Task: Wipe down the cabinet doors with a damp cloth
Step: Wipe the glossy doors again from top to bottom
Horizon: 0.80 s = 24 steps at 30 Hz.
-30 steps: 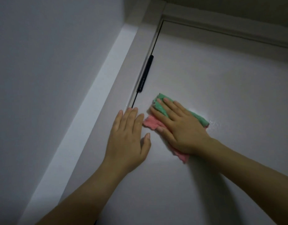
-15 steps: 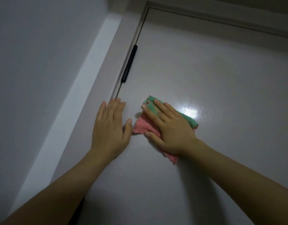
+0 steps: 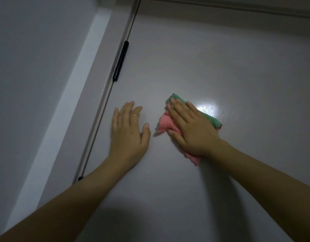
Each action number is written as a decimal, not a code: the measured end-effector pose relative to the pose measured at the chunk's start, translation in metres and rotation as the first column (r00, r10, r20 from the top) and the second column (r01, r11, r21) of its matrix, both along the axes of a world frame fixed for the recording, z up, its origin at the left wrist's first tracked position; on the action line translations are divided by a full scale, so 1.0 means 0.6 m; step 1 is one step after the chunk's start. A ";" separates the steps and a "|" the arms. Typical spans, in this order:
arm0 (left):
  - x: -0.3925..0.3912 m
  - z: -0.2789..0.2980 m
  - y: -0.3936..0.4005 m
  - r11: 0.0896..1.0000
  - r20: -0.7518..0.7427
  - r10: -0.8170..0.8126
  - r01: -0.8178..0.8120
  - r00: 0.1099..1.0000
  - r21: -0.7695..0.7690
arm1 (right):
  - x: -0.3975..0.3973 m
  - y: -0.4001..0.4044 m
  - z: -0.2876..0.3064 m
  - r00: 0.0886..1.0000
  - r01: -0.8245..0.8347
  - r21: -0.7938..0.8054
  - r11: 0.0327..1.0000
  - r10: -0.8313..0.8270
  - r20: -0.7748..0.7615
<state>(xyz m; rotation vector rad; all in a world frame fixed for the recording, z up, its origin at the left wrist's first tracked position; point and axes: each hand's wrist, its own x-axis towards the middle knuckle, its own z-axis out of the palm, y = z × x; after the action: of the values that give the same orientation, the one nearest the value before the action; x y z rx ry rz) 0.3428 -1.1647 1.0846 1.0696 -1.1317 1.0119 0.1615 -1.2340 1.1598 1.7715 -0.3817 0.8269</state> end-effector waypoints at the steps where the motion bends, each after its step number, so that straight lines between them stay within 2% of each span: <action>1: -0.015 0.005 -0.004 1.000 0.016 -0.003 0.003 1.000 -0.005 | 0.003 0.001 -0.004 0.999 -0.012 0.014 1.000 0.011 0.040; 5: -0.067 0.020 -0.019 0.998 0.015 -0.034 0.035 0.999 -0.043 | -0.029 -0.016 -0.047 0.999 -0.035 -0.021 0.999 0.035 -0.031; 8: -0.105 0.024 -0.029 0.996 0.004 -0.063 0.063 0.998 -0.058 | -0.091 -0.029 -0.025 0.998 -0.023 -0.021 1.000 0.022 -0.051; 12: -0.163 0.023 -0.049 0.995 0.020 -0.080 0.081 0.997 -0.051 | -0.135 -0.044 0.041 0.988 0.017 0.023 1.000 -0.020 0.151; 15: -0.207 0.025 -0.065 0.997 0.013 -0.064 0.065 0.998 -0.047 | -0.132 -0.044 0.039 0.963 -0.052 0.029 0.998 0.042 0.267; 19: -0.251 0.025 -0.087 0.999 0.035 -0.026 0.027 0.999 -0.026 | -0.207 -0.066 0.018 0.998 -0.069 -0.026 0.997 0.069 0.006; 20: -0.263 0.023 -0.093 0.999 0.040 -0.023 0.024 0.999 -0.025 | -0.245 -0.079 0.036 0.997 -0.075 -0.034 0.997 0.076 0.021; 22: -0.278 0.022 -0.098 0.999 0.042 -0.033 0.034 0.999 -0.014 | -0.310 -0.098 0.089 0.974 -0.076 -0.022 0.997 0.079 0.210; 24: -0.298 0.025 -0.102 0.999 0.053 -0.042 0.043 0.998 -0.016 | -0.355 -0.108 0.139 0.903 -0.046 0.053 0.998 0.019 0.428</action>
<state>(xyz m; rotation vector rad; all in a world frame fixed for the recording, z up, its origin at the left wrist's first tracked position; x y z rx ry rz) 0.1642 -1.2260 1.0995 1.0062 -1.1815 1.0191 -0.0517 -1.2990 1.2429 1.6470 -0.6728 1.2456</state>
